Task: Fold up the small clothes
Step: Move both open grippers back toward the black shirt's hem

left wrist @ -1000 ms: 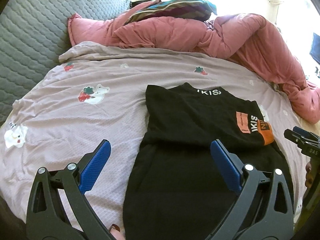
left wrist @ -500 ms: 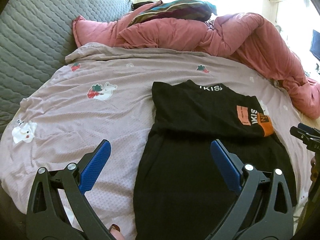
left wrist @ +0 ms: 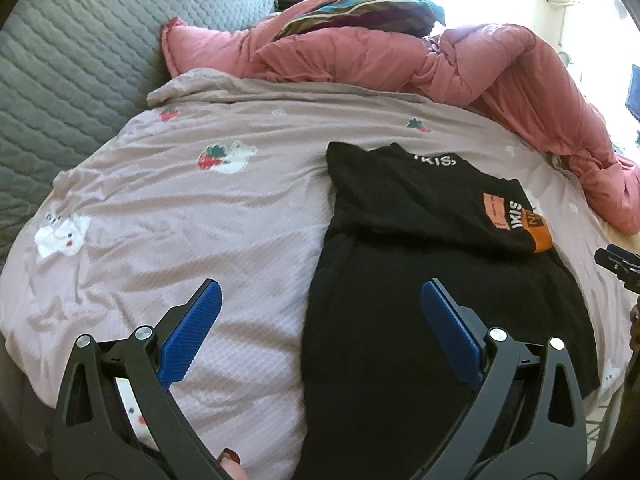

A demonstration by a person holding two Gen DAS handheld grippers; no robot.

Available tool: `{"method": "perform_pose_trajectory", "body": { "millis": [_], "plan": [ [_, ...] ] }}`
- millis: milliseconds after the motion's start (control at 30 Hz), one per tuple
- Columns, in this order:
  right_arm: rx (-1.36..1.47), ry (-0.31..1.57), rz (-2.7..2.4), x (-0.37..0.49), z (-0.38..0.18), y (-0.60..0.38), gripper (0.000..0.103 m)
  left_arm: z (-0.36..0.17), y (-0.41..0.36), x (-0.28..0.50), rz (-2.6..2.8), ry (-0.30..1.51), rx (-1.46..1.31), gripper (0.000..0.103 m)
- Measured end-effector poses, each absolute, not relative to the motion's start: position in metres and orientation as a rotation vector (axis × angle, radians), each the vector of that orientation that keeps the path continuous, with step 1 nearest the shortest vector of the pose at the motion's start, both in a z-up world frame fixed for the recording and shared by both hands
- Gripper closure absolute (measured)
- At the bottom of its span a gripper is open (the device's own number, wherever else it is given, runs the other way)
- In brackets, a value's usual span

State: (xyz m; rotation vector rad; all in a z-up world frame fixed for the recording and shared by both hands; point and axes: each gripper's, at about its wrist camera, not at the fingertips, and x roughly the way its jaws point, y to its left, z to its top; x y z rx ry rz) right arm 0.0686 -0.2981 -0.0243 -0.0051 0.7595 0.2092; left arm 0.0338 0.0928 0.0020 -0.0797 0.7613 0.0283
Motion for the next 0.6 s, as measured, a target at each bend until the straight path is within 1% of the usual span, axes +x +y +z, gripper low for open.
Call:
{"method": "perform_pose_trajectory", "body": {
  "millis": [467,500,567,600],
  "plan": [
    [-0.018,0.781,0.203,0.043,-0.030,-0.312,0.010,-0.017,0.102,0.002,0.002,0.815,-0.092,0.010],
    [-0.019,0.782,0.203,0.041,-0.030,-0.314,0.010,-0.018,0.104,0.001,-0.001,0.817,-0.102,0.010],
    [-0.023,0.790,0.203,0.037,-0.031,-0.317,0.010,-0.019,0.107,-0.001,-0.007,0.822,-0.114,0.017],
    [-0.022,0.794,0.204,0.035,-0.032,-0.318,0.010,-0.020,0.108,-0.003,-0.009,0.825,-0.118,0.018]
  ]
}}
